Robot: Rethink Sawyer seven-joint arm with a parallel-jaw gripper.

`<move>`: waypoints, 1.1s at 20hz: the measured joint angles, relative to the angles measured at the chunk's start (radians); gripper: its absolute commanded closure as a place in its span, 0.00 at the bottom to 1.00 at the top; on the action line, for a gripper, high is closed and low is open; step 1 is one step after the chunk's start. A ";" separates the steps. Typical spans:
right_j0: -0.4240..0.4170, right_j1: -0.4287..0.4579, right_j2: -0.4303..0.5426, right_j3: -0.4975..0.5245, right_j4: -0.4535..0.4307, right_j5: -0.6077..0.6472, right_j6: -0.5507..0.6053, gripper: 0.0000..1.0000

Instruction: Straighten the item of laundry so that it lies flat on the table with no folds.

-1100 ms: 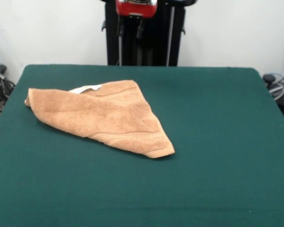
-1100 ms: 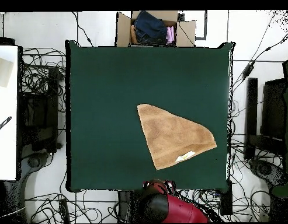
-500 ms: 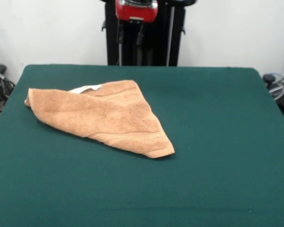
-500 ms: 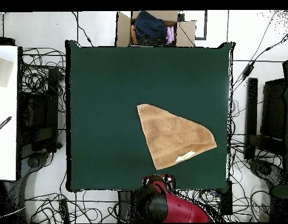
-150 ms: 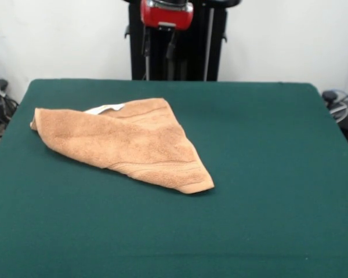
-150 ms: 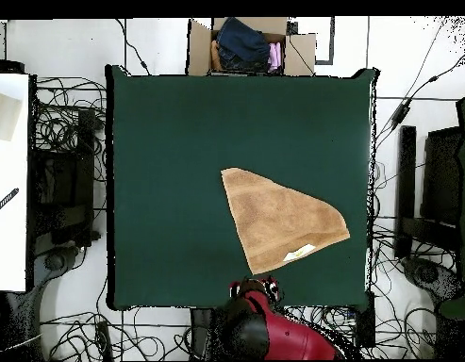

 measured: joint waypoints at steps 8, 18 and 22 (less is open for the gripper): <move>-0.001 0.026 0.005 0.012 -0.017 -0.055 0.000 0.00; -0.005 0.093 0.005 0.045 -0.025 -0.097 0.000 0.00; -0.007 0.120 0.005 0.057 -0.026 -0.098 0.000 0.00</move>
